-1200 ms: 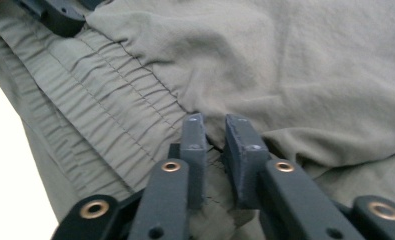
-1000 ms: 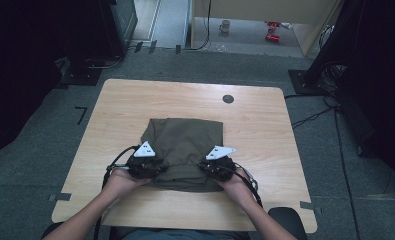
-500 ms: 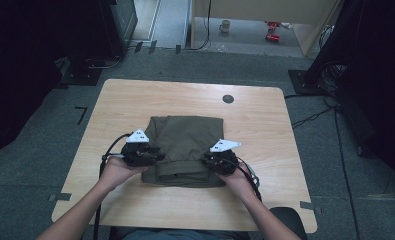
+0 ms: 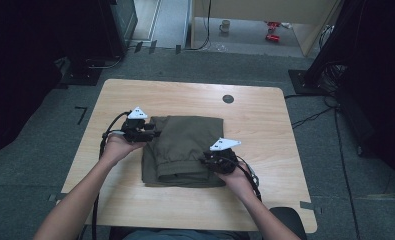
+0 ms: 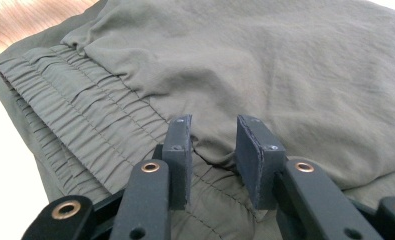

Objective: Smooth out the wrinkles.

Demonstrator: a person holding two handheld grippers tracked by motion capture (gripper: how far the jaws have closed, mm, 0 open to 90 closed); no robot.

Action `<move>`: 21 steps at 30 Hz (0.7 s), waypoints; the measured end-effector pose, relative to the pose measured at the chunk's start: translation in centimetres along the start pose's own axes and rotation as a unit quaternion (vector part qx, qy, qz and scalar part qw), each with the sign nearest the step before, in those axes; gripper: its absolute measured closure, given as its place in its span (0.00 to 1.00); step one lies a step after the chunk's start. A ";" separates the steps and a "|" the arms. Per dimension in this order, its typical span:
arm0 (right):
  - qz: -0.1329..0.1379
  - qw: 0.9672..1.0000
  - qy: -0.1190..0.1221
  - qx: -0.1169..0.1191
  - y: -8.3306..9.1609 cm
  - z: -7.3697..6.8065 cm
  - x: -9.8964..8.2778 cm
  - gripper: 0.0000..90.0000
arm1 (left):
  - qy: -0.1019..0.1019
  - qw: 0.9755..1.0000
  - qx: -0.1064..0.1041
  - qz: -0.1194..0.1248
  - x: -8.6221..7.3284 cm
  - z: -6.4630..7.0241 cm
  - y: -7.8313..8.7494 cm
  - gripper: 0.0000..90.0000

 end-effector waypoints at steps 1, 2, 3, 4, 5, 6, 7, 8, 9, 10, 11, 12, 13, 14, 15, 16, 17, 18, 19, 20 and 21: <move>0.000 1.000 -0.001 0.001 0.0 0.0 0.0 0.75 | 0.003 1.000 -0.001 -0.003 0.1 -0.3 -0.3 0.60; -0.002 1.000 -0.001 0.001 0.0 -0.1 0.0 0.75 | 0.004 1.000 0.002 -0.004 0.2 -0.7 -0.6 0.60; -0.004 1.000 0.000 0.003 -0.1 -0.2 -0.1 0.75 | 0.004 1.000 0.003 -0.003 0.3 -1.1 -0.8 0.60; -0.004 1.000 0.000 0.003 -0.1 -0.2 -0.1 0.75 | 0.007 1.000 0.002 -0.003 0.4 -1.4 -1.1 0.60; -0.007 1.000 0.000 0.004 -0.2 -0.2 -0.1 0.75 | 0.010 1.000 0.006 -0.005 0.4 -1.8 -1.3 0.60; -0.007 1.000 0.002 0.004 -0.2 -0.3 -0.1 0.75 | 0.012 1.000 0.009 -0.006 0.5 -2.1 -1.5 0.60; -0.008 1.000 0.002 0.005 -0.2 -0.3 -0.2 0.74 | 0.017 1.000 0.008 -0.006 0.6 -2.5 -1.7 0.60; -0.009 1.000 0.003 0.005 -0.2 -0.4 -0.2 0.74 | 0.020 1.000 0.009 -0.004 0.6 -2.7 -1.9 0.59; -0.009 1.000 0.004 0.006 -0.3 -0.4 -0.2 0.74 | 0.022 1.000 0.010 -0.004 0.6 -3.0 -2.1 0.59; -0.009 1.000 0.003 0.007 -0.3 -0.4 -0.2 0.74 | 0.024 1.000 0.008 -0.007 0.6 -3.2 -2.3 0.59; -0.010 1.000 0.004 0.008 -0.3 -0.5 -0.2 0.74 | 0.025 1.000 0.008 -0.011 0.5 -3.4 -2.6 0.59; -0.010 1.000 0.004 0.008 -0.3 -0.5 -0.3 0.74 | 0.023 1.000 0.010 -0.014 0.4 -3.5 -2.8 0.59; -0.011 1.000 0.004 0.008 -0.3 -0.5 -0.3 0.74 | 0.022 1.000 0.009 -0.017 0.3 -3.6 -3.1 0.60; -0.011 1.000 0.004 0.008 -0.3 -0.5 -0.3 0.74 | 0.020 1.000 0.009 -0.019 0.1 -3.7 -3.3 0.60; -0.011 1.000 0.004 0.008 -0.3 -0.5 -0.4 0.74 | 0.019 1.000 0.011 -0.020 0.0 -3.8 -3.4 0.61; -0.012 1.000 0.004 0.008 -0.3 -0.5 -0.4 0.74 | 0.017 1.000 0.011 -0.020 -0.1 -3.9 -3.5 0.62; -0.013 1.000 0.005 0.009 -0.4 -0.6 -0.5 0.74 | 0.016 1.000 0.013 -0.020 -0.2 -4.0 -3.6 0.67; -0.013 1.000 0.005 0.009 -0.4 -0.6 -0.5 0.74 | 0.017 1.000 0.013 -0.019 -0.3 -4.0 -3.7 0.67; -0.014 1.000 0.006 0.009 -0.4 -0.6 -0.6 0.74 | 0.017 1.000 0.014 -0.018 -0.4 -4.1 -3.8 0.77; -0.015 1.000 0.006 0.009 -0.5 -0.6 -0.6 0.74 | 0.015 1.000 0.016 -0.017 -0.5 -4.1 -3.8 0.81; -0.015 1.000 0.006 0.009 -0.5 -0.6 -0.6 0.74 | 0.014 1.000 0.016 -0.016 -0.5 -4.2 -3.9 0.81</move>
Point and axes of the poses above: each handheld gripper's, and its own axes: y roughly backward along the jaws, x roughly out of its top, z roughly to its right, the point moved 6 cm from there along -y, roughly forward along the jaws, and after that the axes turned 9 degrees about -x, right-handed, at the moved point
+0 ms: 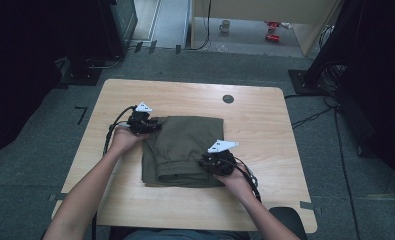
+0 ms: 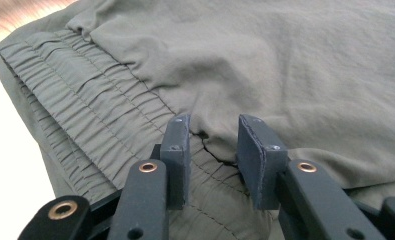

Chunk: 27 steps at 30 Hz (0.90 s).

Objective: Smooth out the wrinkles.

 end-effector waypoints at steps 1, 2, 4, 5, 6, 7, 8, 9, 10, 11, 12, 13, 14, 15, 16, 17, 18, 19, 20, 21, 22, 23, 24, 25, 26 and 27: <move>-0.001 1.000 -0.001 0.001 0.0 0.0 0.0 0.74 | -0.001 1.000 0.001 0.002 0.0 0.0 0.0 0.86; -0.002 1.000 -0.001 0.001 -0.1 -0.1 -0.1 0.74 | 0.002 1.000 0.001 0.004 0.0 -0.1 0.0 0.95; -0.005 1.000 -0.001 0.000 -0.1 -0.1 -0.2 0.74 | 0.007 1.000 -0.001 0.004 0.0 -0.3 0.2 0.96; -0.006 1.000 0.000 0.001 -0.1 -0.2 -0.2 0.74 | 0.008 1.000 -0.001 0.005 0.1 -0.4 0.4 0.97; -0.006 1.000 0.000 0.001 -0.1 -0.2 -0.3 0.74 | 0.012 1.000 -0.003 0.006 0.2 -0.6 0.6 0.97; -0.006 1.000 0.001 0.001 -0.1 -0.2 -0.3 0.74 | 0.015 1.000 -0.001 0.007 0.3 -0.8 0.8 0.97; -0.007 1.000 0.002 0.001 -0.1 -0.3 -0.4 0.75 | 0.018 1.000 0.000 0.008 0.3 -1.0 1.0 0.98; -0.009 1.000 0.001 0.001 -0.1 -0.4 -0.4 0.75 | 0.025 1.000 -0.003 0.011 0.4 -1.2 1.2 0.98; -0.010 1.000 0.002 0.001 -0.2 -0.4 -0.4 0.75 | 0.030 0.999 -0.005 0.012 0.4 -1.4 1.3 0.98; -0.010 1.000 0.004 0.001 -0.2 -0.5 -0.5 0.75 | 0.037 0.999 -0.006 0.016 0.4 -1.6 1.4 0.98; -0.010 1.000 0.005 0.001 -0.2 -0.5 -0.5 0.75 | 0.044 0.999 -0.009 0.019 0.4 -1.7 1.5 0.98; -0.010 1.000 0.006 0.001 -0.2 -0.5 -0.5 0.75 | 0.045 0.999 -0.010 0.018 0.3 -1.7 1.4 0.97; -0.010 1.000 0.006 0.001 -0.2 -0.5 -0.5 0.75 | 0.046 0.999 -0.009 0.016 0.2 -1.7 1.3 0.97; -0.010 1.000 0.005 0.002 -0.2 -0.5 -0.5 0.75 | 0.048 0.999 -0.009 0.016 0.2 -1.7 1.3 0.96; -0.009 1.000 0.002 0.004 -0.2 -0.5 -0.5 0.75 | 0.052 0.998 -0.008 0.018 0.3 -1.7 1.3 0.93; -0.009 1.000 0.002 0.004 -0.2 -0.5 -0.5 0.75 | 0.054 0.998 -0.009 0.021 0.3 -1.7 1.4 0.93; -0.009 1.000 -0.001 0.006 -0.2 -0.4 -0.4 0.74 | 0.057 0.998 -0.011 0.023 0.4 -1.7 1.5 0.91; -0.007 1.000 -0.004 0.009 -0.2 -0.4 -0.4 0.74 | 0.056 0.998 -0.011 0.024 0.4 -1.7 1.6 0.88; -0.005 1.000 -0.005 0.010 -0.1 -0.3 -0.3 0.73 | 0.053 0.998 -0.010 0.024 0.5 -1.6 1.7 0.86; -0.003 1.000 -0.008 0.011 0.0 -0.3 -0.3 0.73 | 0.053 0.998 -0.011 0.025 0.6 -1.6 1.8 0.85; 0.001 1.000 -0.010 0.013 0.1 -0.2 -0.2 0.72 | 0.055 0.998 -0.013 0.027 0.7 -1.5 2.0 0.82; 0.004 1.000 -0.014 0.014 0.1 -0.2 -0.1 0.72 | 0.054 0.998 -0.016 0.028 0.7 -1.4 2.1 0.80; 0.009 1.000 -0.013 0.014 0.2 -0.1 0.0 0.71 | 0.054 0.998 -0.015 0.030 0.8 -1.4 2.2 0.78; 0.013 1.000 -0.013 0.014 0.3 -0.1 0.1 0.71 | 0.054 0.998 -0.015 0.032 0.9 -1.3 2.3 0.75; 0.017 1.000 -0.012 0.014 0.4 -0.1 0.2 0.71 | 0.053 0.998 -0.015 0.032 1.0 -1.2 2.4 0.73; 0.019 1.000 -0.013 0.013 0.5 -0.1 0.3 0.70 | 0.053 0.998 -0.016 0.031 1.1 -1.0 2.5 0.70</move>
Point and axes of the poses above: each handheld gripper's, and its own axes: y roughly backward along the jaws, x roughly out of its top, z roughly to its right, the point moved 6 cm from there along -y, roughly forward along the jaws, and after that the axes turned 9 degrees about -x, right-handed, at the moved point
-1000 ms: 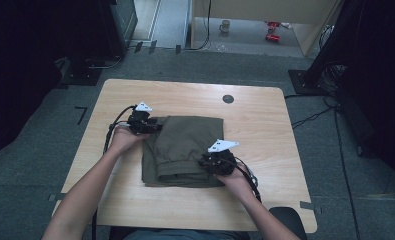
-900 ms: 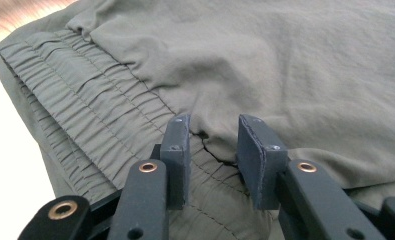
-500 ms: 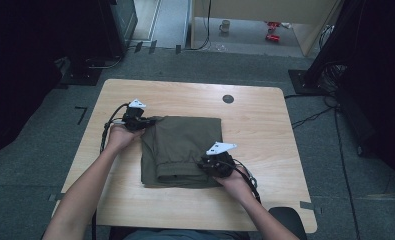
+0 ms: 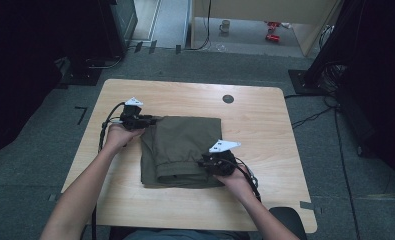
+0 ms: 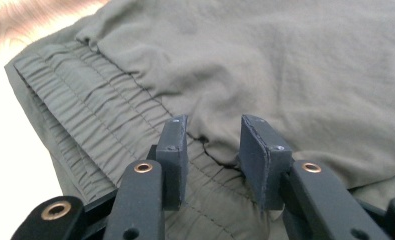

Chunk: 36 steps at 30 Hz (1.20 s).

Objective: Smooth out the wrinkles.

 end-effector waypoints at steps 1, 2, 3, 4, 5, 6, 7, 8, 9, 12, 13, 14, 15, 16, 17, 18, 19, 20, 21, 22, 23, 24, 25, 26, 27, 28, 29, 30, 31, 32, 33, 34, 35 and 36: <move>0.003 1.000 0.000 0.000 0.0 0.0 0.1 0.70 | -0.003 1.000 0.000 -0.001 0.1 0.1 0.1 0.68; 0.004 1.000 -0.001 0.000 0.1 0.1 0.1 0.69 | -0.006 1.000 -0.002 -0.002 0.1 0.3 0.2 0.67; 0.006 1.000 -0.003 -0.001 0.1 0.1 0.2 0.69 | -0.007 1.000 -0.001 -0.003 0.2 0.5 0.3 0.64; 0.007 1.000 -0.002 -0.001 0.2 0.1 0.2 0.68 | -0.009 1.000 -0.002 -0.005 0.3 0.6 0.4 0.63; 0.008 1.000 -0.001 -0.001 0.2 0.2 0.2 0.67 | -0.010 1.000 -0.003 -0.006 0.3 0.8 0.6 0.62; 0.010 1.000 -0.003 -0.002 0.2 0.2 0.2 0.66 | -0.009 1.000 -0.006 -0.006 0.4 1.0 0.7 0.61; 0.012 1.000 -0.006 -0.002 0.2 0.4 0.3 0.64 | -0.008 1.000 -0.007 -0.007 0.5 1.2 0.9 0.58; 0.012 1.000 -0.006 -0.002 0.2 0.4 0.3 0.64 | -0.008 1.000 -0.008 -0.008 0.5 1.4 1.1 0.58; 0.014 1.000 -0.007 -0.003 0.3 0.4 0.3 0.63 | -0.006 1.000 -0.012 -0.007 0.6 1.5 1.3 0.57; 0.020 1.000 -0.009 -0.004 0.4 0.7 0.5 0.61 | -0.012 1.000 -0.014 0.004 0.6 2.2 2.0 0.55; 0.021 1.000 -0.009 -0.004 0.5 0.8 0.5 0.61 | -0.014 1.000 -0.015 0.004 0.6 2.5 2.2 0.54; 0.016 1.000 -0.010 -0.003 0.5 0.9 0.6 0.60 | -0.016 1.000 -0.014 0.003 0.5 2.7 2.4 0.52; 0.010 1.000 -0.008 -0.002 0.5 1.0 0.7 0.59 | -0.018 1.000 -0.014 0.002 0.4 2.9 2.5 0.51; 0.009 1.000 -0.007 -0.003 0.5 1.1 0.8 0.59 | -0.022 1.000 -0.014 0.001 0.2 3.1 2.7 0.50; 0.013 1.000 -0.008 -0.004 0.6 1.1 0.9 0.59 | -0.024 1.000 -0.013 -0.002 0.1 3.3 2.9 0.50; 0.013 1.000 -0.011 -0.003 0.6 1.2 0.9 0.58 | -0.026 1.000 -0.012 -0.004 0.0 3.4 3.1 0.49; 0.013 1.000 -0.011 -0.004 0.6 1.3 1.0 0.58 | -0.027 1.000 -0.012 -0.001 -0.1 3.6 3.3 0.48; 0.013 1.000 -0.010 -0.006 0.6 1.4 1.0 0.58 | -0.029 0.999 -0.014 0.000 -0.2 3.8 3.5 0.48; 0.014 1.000 -0.011 -0.007 0.7 1.5 1.0 0.58 | -0.028 0.999 -0.015 0.002 -0.4 4.0 3.7 0.48; 0.015 1.000 -0.011 -0.008 0.7 1.6 1.1 0.58 | -0.028 0.999 -0.017 0.003 -0.5 4.1 3.9 0.48; 0.016 1.000 -0.011 -0.009 0.7 1.8 1.1 0.57 | -0.027 0.999 -0.018 0.003 -0.7 4.2 4.0 0.48; 0.015 1.000 -0.012 -0.010 0.7 1.9 1.1 0.57 | -0.027 0.999 -0.019 0.003 -0.8 4.4 4.1 0.47; 0.018 1.000 -0.011 -0.011 0.7 2.0 1.1 0.57 | -0.028 0.999 -0.020 0.005 -1.0 4.5 4.2 0.47; 0.020 1.000 -0.012 -0.013 0.7 2.2 1.2 0.56 | -0.028 0.999 -0.021 0.004 -1.1 4.7 4.3 0.47; 0.021 1.000 -0.011 -0.014 0.7 2.3 1.2 0.56 | -0.029 0.999 -0.023 0.004 -1.2 4.8 4.4 0.47; 0.023 1.000 -0.011 -0.015 0.7 2.5 1.2 0.55 | -0.032 0.999 -0.023 0.003 -1.3 5.0 4.5 0.46; 0.023 1.000 -0.011 -0.018 0.7 2.6 1.1 0.55 | -0.033 0.999 -0.022 0.004 -1.4 5.1 4.6 0.46; 0.025 0.999 -0.011 -0.021 0.7 2.8 1.1 0.54 | -0.034 0.999 -0.023 0.004 -1.5 5.2 4.8 0.46; 0.027 0.999 -0.011 -0.022 0.7 3.0 1.1 0.54 | -0.036 0.999 -0.022 0.004 -1.6 5.3 4.9 0.46; 0.030 0.999 -0.013 -0.022 0.7 3.2 1.1 0.53 | -0.038 0.999 -0.022 0.006 -1.8 5.5 5.0 0.45; 0.031 0.999 -0.016 -0.023 0.8 3.4 1.1 0.53 | -0.041 0.999 -0.023 0.007 -1.9 5.6 5.1 0.45; 0.032 0.999 -0.020 -0.023 0.8 3.7 1.1 0.52 | -0.042 0.999 -0.023 0.007 -2.1 5.7 5.2 0.44; 0.031 0.999 -0.020 -0.023 0.8 3.9 1.1 0.52 | -0.044 0.999 -0.023 0.010 -2.3 5.8 5.3 0.44; 0.023 0.999 -0.018 -0.023 0.9 4.1 1.1 0.50 | -0.045 0.999 -0.023 0.010 -2.5 5.9 5.4 0.44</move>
Point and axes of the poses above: each handheld gripper's, and its own axes: y roughly backward along the jaws, x roughly out of its top, z roughly to its right, the point moved 6 cm from there along -y, roughly forward along the jaws, and after that the axes turned 9 degrees about -x, right-handed, at the moved point
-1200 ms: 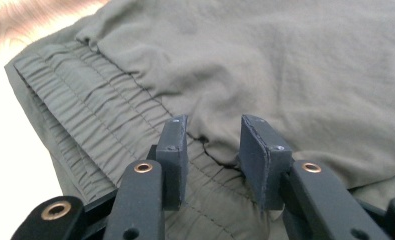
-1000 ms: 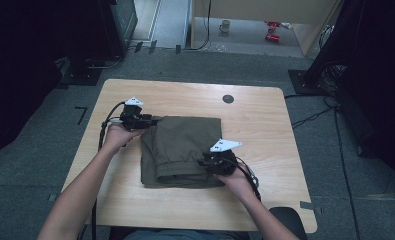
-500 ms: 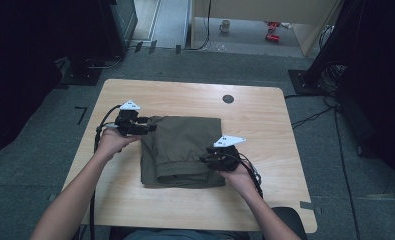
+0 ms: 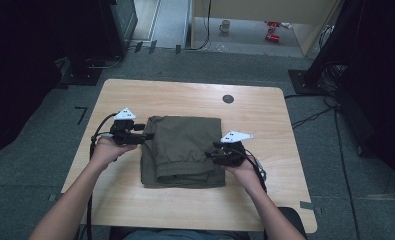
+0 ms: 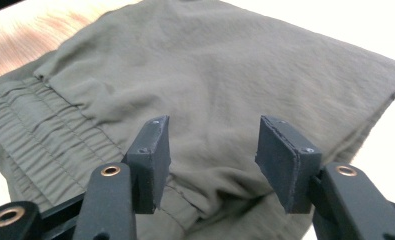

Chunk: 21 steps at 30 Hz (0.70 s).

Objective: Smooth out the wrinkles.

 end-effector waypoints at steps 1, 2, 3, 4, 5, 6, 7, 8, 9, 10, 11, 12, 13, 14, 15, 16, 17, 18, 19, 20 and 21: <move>-0.001 1.000 0.002 -0.002 0.0 0.2 0.0 0.50 | -0.002 1.000 0.001 -0.001 -0.2 0.1 0.1 0.44; 0.001 1.000 -0.001 -0.003 0.0 0.5 0.1 0.50 | -0.002 1.000 0.000 0.000 -0.4 0.2 0.2 0.44; 0.001 1.000 -0.006 -0.003 0.1 0.7 0.1 0.50 | -0.003 1.000 0.000 0.000 -0.7 0.3 0.3 0.43; 0.000 1.000 -0.009 -0.001 0.1 1.0 0.2 0.50 | -0.005 1.000 0.001 0.001 -0.8 0.3 0.5 0.43; -0.001 1.000 -0.010 0.000 0.1 1.2 0.1 0.49 | -0.005 1.000 0.001 0.001 -1.0 0.4 0.6 0.43; -0.004 1.000 -0.011 0.004 0.0 1.3 0.0 0.49 | -0.008 1.000 0.001 0.002 -1.2 0.4 0.8 0.43; -0.003 1.000 -0.010 0.009 0.0 1.5 0.0 0.49 | -0.009 1.000 0.001 0.003 -1.3 0.4 0.9 0.43; -0.002 1.000 -0.011 0.010 0.0 1.7 -0.1 0.48 | -0.008 1.000 0.001 0.005 -1.5 0.5 1.1 0.43; -0.004 1.000 -0.014 0.008 -0.1 1.8 -0.2 0.48 | -0.008 1.000 0.003 0.005 -1.7 0.4 1.2 0.43; -0.004 1.000 -0.013 0.005 -0.1 2.1 -0.3 0.48 | -0.006 1.000 0.003 0.005 -1.9 0.4 1.4 0.43; -0.004 1.000 -0.016 0.002 -0.1 2.3 -0.4 0.47 | -0.005 1.000 0.004 0.003 -2.1 0.4 1.5 0.42; -0.004 1.000 -0.017 -0.004 -0.1 2.6 -0.4 0.46 | -0.007 1.000 0.006 0.003 -2.2 0.3 1.6 0.42; -0.005 1.000 -0.019 -0.009 -0.1 3.0 -0.5 0.46 | -0.007 1.000 0.007 0.003 -2.4 0.3 1.7 0.42; -0.005 1.000 -0.019 -0.014 -0.1 3.3 -0.5 0.45 | -0.006 1.000 0.008 0.002 -2.6 0.3 1.8 0.42; -0.008 1.000 -0.019 -0.019 0.0 3.7 -0.6 0.45 | -0.005 1.000 0.010 0.002 -2.7 0.3 1.9 0.42; -0.006 0.999 -0.022 -0.024 0.0 4.2 -0.6 0.45 | -0.005 1.000 0.011 0.002 -2.9 0.2 2.0 0.42; -0.006 0.999 -0.025 -0.028 0.0 4.7 -0.6 0.44 | -0.006 1.000 0.012 0.002 -3.0 0.2 2.0 0.42; -0.007 0.999 -0.028 -0.032 0.1 5.1 -0.7 0.44 | -0.007 1.000 0.013 0.002 -3.2 0.1 2.1 0.42; -0.007 0.999 -0.031 -0.035 0.1 5.5 -0.8 0.44 | -0.008 1.000 0.013 0.002 -3.4 0.0 2.1 0.42; -0.005 0.999 -0.033 -0.037 0.1 5.9 -0.9 0.44 | -0.009 1.000 0.013 0.000 -3.5 -0.2 2.2 0.42; -0.007 0.999 -0.033 -0.040 0.1 6.3 -1.0 0.44 | -0.008 1.000 0.015 -0.001 -3.7 -0.4 2.1 0.42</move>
Point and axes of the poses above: each handheld gripper's, and its own axes: y roughly backward along the jaws, x roughly out of its top, z roughly to its right, the point moved 6 cm from there along -y, roughly forward along the jaws, and after that the axes turned 9 degrees about -x, right-handed, at the moved point
